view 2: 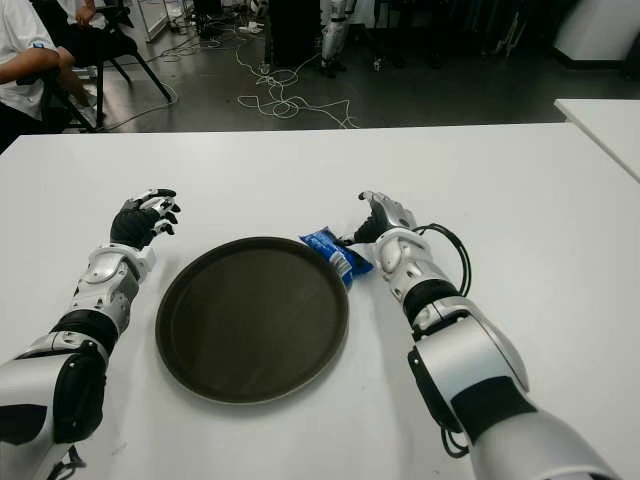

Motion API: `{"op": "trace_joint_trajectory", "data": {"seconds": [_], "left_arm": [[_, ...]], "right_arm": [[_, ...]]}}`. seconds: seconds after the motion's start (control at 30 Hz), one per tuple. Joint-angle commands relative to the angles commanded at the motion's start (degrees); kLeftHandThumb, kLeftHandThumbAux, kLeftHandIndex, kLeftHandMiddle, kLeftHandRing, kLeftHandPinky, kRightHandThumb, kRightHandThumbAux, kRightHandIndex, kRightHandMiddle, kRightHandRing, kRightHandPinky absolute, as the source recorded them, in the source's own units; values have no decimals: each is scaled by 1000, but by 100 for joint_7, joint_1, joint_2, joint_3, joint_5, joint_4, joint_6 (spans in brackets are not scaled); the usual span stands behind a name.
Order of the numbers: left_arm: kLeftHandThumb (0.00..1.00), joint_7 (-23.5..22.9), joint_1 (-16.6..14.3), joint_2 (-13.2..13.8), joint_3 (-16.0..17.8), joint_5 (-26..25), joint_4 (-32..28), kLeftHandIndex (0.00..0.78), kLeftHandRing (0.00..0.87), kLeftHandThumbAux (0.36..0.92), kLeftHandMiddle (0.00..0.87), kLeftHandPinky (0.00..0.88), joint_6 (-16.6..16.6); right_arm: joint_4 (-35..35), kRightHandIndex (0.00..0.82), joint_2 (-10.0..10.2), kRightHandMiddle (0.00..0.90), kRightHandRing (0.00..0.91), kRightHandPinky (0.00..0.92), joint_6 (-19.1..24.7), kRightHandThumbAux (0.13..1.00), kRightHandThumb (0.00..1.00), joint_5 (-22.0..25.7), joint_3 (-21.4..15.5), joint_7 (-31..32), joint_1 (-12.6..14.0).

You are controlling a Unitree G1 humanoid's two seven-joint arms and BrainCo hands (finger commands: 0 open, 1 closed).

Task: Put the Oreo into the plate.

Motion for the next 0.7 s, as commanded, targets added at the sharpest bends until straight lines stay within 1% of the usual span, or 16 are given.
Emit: {"op": "trace_joint_trajectory", "data": {"seconds": [0.13,0.33,0.5,0.53,0.6,0.7], "left_arm": [[696,26,4,-5,7,-4,-5,424,616,718,582,655,-15],[696,20,0,2,21,-17,3,424,620,717,585,662,-2],[696,14,-3,7,32,-26,13,424,625,717,594,664,6],[696,7,-4,8,36,-31,13,424,625,717,594,664,8],[696,-10,-4,13,45,-41,14,424,621,717,585,664,12],[695,-29,0,29,46,-39,15,424,618,718,579,665,13]], "right_arm": [[6,157,-1,121,150,201,35,750,0,-30,30,-6,-5],[10,207,-18,126,152,220,48,760,0,-25,27,-39,-17],[6,261,-34,156,171,230,38,778,0,58,-65,-7,-48],[0,265,-59,159,172,231,22,780,0,121,-136,45,-85],[-18,293,-136,194,220,287,-10,792,0,240,-271,164,-187],[-57,308,-242,219,271,335,-37,804,0,338,-387,290,-340]]}}
